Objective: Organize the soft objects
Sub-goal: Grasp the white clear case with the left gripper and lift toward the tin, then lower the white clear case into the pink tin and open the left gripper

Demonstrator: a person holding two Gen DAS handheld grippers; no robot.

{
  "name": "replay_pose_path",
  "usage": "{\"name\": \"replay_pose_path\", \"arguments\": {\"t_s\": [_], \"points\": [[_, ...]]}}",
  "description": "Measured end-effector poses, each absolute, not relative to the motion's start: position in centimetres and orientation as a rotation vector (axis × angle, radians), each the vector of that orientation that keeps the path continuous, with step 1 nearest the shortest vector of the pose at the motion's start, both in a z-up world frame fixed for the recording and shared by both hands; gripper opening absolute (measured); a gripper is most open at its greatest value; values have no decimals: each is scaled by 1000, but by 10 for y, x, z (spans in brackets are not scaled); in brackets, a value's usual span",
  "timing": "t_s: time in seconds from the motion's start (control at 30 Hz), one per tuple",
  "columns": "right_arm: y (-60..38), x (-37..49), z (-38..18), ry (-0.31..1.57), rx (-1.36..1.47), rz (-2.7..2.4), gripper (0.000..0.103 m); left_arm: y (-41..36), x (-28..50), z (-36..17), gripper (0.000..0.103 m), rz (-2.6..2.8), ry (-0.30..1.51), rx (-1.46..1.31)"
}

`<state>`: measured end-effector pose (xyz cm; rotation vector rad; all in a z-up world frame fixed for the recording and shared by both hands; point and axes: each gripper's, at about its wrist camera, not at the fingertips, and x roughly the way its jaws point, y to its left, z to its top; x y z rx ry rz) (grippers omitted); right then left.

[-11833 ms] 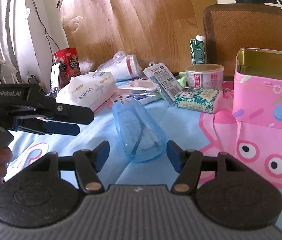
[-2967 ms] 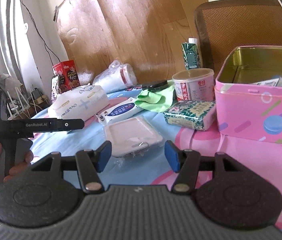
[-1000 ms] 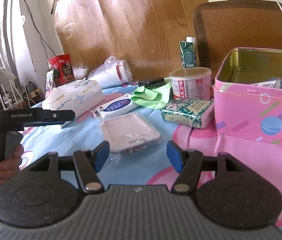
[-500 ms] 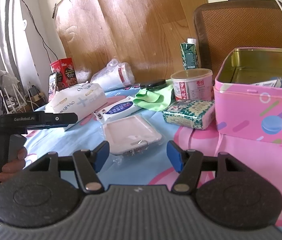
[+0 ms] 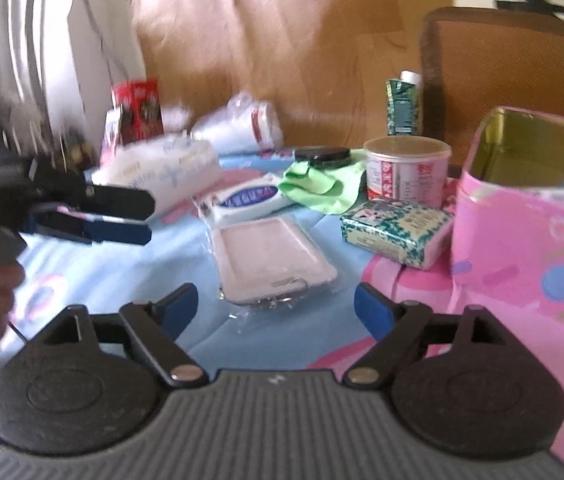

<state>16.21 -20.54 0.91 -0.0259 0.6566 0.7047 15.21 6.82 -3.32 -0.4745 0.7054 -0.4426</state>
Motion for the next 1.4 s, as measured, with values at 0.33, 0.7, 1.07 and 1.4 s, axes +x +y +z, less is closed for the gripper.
{"name": "replay_pose_path", "arguments": {"t_s": [0.33, 0.7, 1.07, 1.4], "points": [[-185, 158, 5, 680, -124, 678, 69, 41, 164, -47, 54, -460, 793, -474], [-217, 126, 50, 400, -136, 467, 67, -41, 178, 39, 47, -631, 617, -277], [-331, 179, 62, 373, -56, 162, 68, -199, 263, 43, 52, -757, 630, -146], [-365, 203, 49, 414, -20, -59, 71, -209, 258, 41, 58, -665, 622, -106]]}}
